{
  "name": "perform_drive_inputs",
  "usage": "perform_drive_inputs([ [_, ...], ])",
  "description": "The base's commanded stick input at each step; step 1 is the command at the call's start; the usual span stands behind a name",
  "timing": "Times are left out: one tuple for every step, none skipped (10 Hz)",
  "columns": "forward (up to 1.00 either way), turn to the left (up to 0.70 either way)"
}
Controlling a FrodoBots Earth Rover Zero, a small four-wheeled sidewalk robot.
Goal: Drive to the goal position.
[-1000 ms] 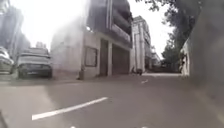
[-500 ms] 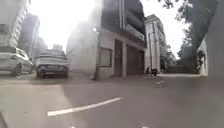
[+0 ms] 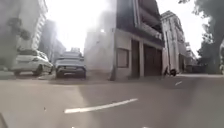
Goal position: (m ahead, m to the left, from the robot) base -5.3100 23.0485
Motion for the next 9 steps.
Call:
perform_drive_inputs([
  [0.00, 0.85],
  [0.00, 0.85],
  [0.00, 0.85],
  [0.00, 0.85],
  [0.00, 0.85],
  [0.00, 0.85],
  [0.00, 0.85],
  [0.00, 0.85],
  [0.00, 0.85],
])
